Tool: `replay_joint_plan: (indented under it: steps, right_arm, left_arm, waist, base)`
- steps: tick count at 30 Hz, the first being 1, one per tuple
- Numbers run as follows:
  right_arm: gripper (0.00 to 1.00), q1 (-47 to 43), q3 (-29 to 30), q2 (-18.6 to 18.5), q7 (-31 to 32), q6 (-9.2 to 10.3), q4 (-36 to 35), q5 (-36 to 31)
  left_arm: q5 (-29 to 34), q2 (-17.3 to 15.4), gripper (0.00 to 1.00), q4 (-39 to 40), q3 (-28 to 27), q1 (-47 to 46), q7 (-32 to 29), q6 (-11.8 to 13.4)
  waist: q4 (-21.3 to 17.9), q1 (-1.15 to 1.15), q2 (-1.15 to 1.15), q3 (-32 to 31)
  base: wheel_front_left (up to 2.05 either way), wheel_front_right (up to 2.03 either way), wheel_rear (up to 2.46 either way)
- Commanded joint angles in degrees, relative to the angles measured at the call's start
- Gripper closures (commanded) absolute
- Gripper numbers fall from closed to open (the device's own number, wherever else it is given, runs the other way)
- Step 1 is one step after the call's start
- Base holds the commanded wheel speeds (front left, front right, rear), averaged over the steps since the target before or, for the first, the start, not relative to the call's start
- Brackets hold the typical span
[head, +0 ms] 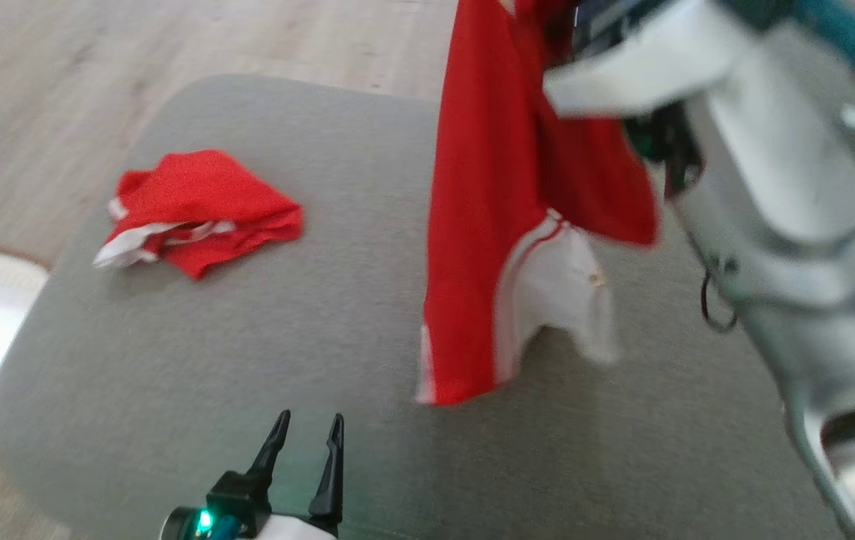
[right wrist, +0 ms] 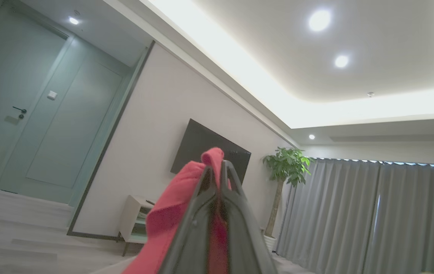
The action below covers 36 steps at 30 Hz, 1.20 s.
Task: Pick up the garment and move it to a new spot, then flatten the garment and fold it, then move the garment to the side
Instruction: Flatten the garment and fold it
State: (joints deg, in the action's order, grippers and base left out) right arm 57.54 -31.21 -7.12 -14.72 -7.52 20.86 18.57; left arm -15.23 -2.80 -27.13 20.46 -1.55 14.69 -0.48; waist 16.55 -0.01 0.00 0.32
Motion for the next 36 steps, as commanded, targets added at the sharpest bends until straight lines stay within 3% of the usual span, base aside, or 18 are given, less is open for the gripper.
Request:
replay_joint_plan:
  steps: [1,5,10,12,18,19,20,23,26,29,30,36]
  right_arm:
    - [1.0,4.1,1.1,1.7,-0.3,0.03,-0.1,-0.1]
    - [1.0,8.8,5.5,1.4,-0.3,0.03,5.1,-2.4]
    - [1.0,6.5,9.8,-3.7,-0.3,0.03,8.3,-2.9]
    - [1.0,3.2,10.1,-6.3,-0.3,0.03,7.2,-2.4]
    - [1.0,-18.3,13.5,-15.8,-0.3,0.03,0.5,1.8]
    - [0.7,-22.2,15.7,-16.2,-0.3,0.03,1.0,2.5]
    - [0.04,-26.1,17.5,-16.6,-0.3,0.03,2.1,2.2]
    - [0.0,-32.6,20.8,-16.8,-0.3,0.03,5.0,1.5]
    - [0.0,-38.2,28.5,-15.2,-0.3,0.03,9.4,-1.0]
    - [0.0,-40.4,32.9,-12.0,-0.3,0.03,9.3,-5.2]
    - [0.0,-41.0,33.8,-9.3,-0.3,0.03,8.0,-7.1]
    - [0.0,-41.8,24.5,-2.0,-0.3,0.03,4.6,-7.3]
  left_arm:
    - [-0.1,-0.1,0.0,1.2,-1.2,-1.5,0.3,0.4]
    - [-0.2,-0.1,0.0,1.0,-1.6,-0.9,0.3,0.9]
    - [-0.2,-0.1,0.0,2.0,-2.6,-0.4,0.3,1.2]
    - [-0.1,-0.1,0.0,2.3,-3.0,-0.5,0.3,1.1]
    - [0.7,-0.1,0.0,3.2,-3.4,-2.4,0.3,0.8]
    - [0.7,-0.1,0.0,3.2,-3.3,-2.8,0.3,0.8]
    - [0.7,-0.1,0.0,3.1,-3.3,-3.1,0.3,0.8]
    - [1.0,-0.1,0.0,3.1,-3.2,-3.8,0.3,0.7]
    - [1.4,-0.1,0.0,3.0,-3.1,-4.8,0.3,0.5]
    - [1.8,-0.1,0.0,2.8,-3.2,-5.6,0.3,0.5]
    - [1.9,-0.1,0.0,2.7,-3.3,-5.8,0.3,0.4]
    - [1.7,-0.1,0.0,2.2,-2.4,-6.0,0.3,0.0]
  waist:
    - [3.3,0.01,0.0,-0.6]
    - [5.0,0.01,0.0,-0.5]
    - [3.3,0.01,0.0,0.9]
    - [1.7,0.01,0.0,1.9]
    - [-4.2,0.01,0.0,5.0]
    - [-4.9,0.01,0.0,5.4]
    - [-5.5,0.01,0.0,5.6]
    - [-6.7,0.01,0.0,6.3]
    - [-8.4,0.01,0.0,7.1]
    - [-9.8,0.01,0.0,7.6]
    - [-10.3,0.01,0.0,7.7]
    - [-9.3,0.01,0.0,7.1]
  base:
    - [0.0,0.0,0.0]
    - [0.0,0.0,0.0]
    - [0.0,0.0,0.0]
    - [0.0,0.0,0.0]
    - [0.0,0.0,0.0]
    - [0.0,0.0,0.0]
    - [0.0,0.0,0.0]
    - [0.0,0.0,0.0]
    - [0.0,0.0,0.0]
    - [0.0,0.0,0.0]
    - [0.0,0.0,0.0]
    - [0.0,0.0,0.0]
